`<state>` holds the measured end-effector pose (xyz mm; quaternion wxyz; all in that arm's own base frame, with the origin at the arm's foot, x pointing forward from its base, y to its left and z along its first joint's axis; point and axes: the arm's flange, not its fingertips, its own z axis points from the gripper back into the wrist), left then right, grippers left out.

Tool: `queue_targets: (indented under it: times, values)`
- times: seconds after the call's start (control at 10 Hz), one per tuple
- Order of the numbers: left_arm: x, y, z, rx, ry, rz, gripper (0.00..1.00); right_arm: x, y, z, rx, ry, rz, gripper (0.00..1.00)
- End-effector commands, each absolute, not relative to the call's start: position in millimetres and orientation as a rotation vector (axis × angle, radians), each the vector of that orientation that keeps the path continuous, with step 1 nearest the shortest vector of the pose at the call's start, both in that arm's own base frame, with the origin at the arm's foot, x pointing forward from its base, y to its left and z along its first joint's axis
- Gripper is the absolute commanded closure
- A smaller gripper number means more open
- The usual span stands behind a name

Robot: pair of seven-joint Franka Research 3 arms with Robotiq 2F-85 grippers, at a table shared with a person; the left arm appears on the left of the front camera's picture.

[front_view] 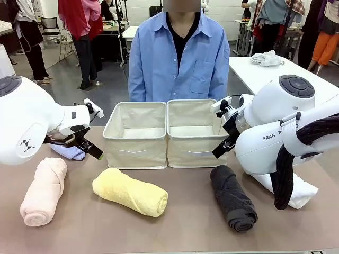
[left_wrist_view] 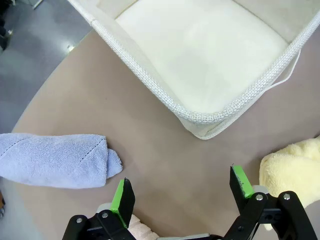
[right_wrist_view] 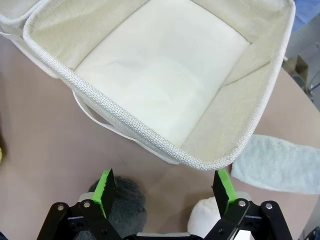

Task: Sort the towels based on their folding style.
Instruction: Pick up one triangle-folded towel and place it in the left Fabric basket.

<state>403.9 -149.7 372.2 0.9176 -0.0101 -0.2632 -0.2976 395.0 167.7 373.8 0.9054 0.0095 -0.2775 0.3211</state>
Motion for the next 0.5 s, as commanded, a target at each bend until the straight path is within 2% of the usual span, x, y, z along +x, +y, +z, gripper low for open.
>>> queue_targets:
  times: [0.0, 0.1, 0.2, 0.4]
  values:
    - [403.9, -149.7, 372.2, -0.021, -0.541, -0.612, 0.00, 395.0, 167.7, 373.8, 0.020, -0.573, 0.663, 0.00]
    - [399.7, -147.2, 412.8, 0.067, -0.515, -0.650, 0.00, 384.5, 169.3, 423.3, -0.011, -0.577, 0.626, 0.00]
    - [394.4, -140.4, 460.4, 0.080, -0.454, -0.693, 0.00, 373.5, 168.4, 477.4, -0.068, -0.583, 0.606, 0.00]
    - [387.5, -123.0, 546.9, 0.140, -0.441, -0.671, 0.00, 346.8, 159.5, 573.0, -0.137, -0.583, 0.549, 0.00]
